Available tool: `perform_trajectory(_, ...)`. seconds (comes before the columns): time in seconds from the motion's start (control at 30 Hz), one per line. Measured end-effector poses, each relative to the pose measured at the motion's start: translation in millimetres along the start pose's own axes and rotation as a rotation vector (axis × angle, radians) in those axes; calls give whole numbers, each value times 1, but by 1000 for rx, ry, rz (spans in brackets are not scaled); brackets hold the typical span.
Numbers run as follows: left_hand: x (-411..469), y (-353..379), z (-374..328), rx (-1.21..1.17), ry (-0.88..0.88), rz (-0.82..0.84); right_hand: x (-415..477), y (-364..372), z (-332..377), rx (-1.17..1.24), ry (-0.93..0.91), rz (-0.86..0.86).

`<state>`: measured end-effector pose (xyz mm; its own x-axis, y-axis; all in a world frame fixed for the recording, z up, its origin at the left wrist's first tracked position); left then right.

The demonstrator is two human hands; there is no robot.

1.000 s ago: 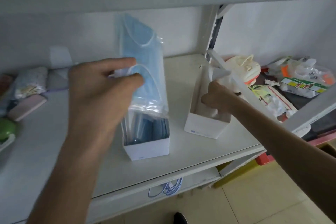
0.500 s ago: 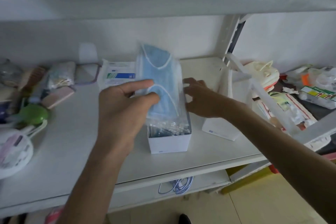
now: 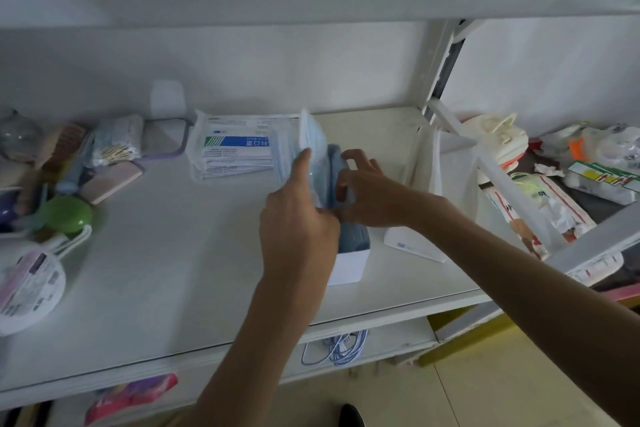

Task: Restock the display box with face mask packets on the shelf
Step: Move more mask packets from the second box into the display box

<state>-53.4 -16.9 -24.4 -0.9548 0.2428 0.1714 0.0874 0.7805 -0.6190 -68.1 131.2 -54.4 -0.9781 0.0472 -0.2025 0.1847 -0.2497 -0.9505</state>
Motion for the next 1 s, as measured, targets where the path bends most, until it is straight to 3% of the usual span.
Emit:
perform_trajectory(0.07, -3, 8, -10, 77, 34, 90, 7, 1, 0, 83, 28, -58)
perform_trajectory(0.17, -1, 23, -14, 172, 28, 149, 7, -17, 0, 473, 150, -187)
perform_trajectory(0.23, 1, 32, -14, 166, -4, 154, 4, -27, 2, 536, 182, -215)
perform_trajectory(0.3, 0, 37, -9, 216, 5, 174, 1, -32, 6, 498, 177, -200)
perform_trajectory(0.4, -3, 39, 0, 260, 169, 91, 5, -31, 8, 359, 176, -154)
perform_trajectory(0.53, -7, 28, 18, 196, 141, 204, 9, -27, 11, 188, 206, -177)
perform_trajectory(0.67, 4, 13, 40, 98, 144, -241, 12, -27, 20, 139, 182, -168)
perform_trajectory(0.83, 28, 18, 56, -134, -30, -78, 19, -22, 39, 194, 229, -39)
perform_trajectory(1.0, 41, 12, 62, -137, -119, -51, 29, -14, 43, 231, 284, -6)
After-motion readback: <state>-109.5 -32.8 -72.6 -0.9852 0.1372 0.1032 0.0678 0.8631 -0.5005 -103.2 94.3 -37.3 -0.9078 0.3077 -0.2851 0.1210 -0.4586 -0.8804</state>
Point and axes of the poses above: each hand's wrist, its own x-axis towards the middle knuckle, its own y-axis out of the palm, z = x × y, the point moved 2 cm from there along x, towards the middle knuckle, and after that the axes turned 5 degrees about -x, right-handed, at the moved point
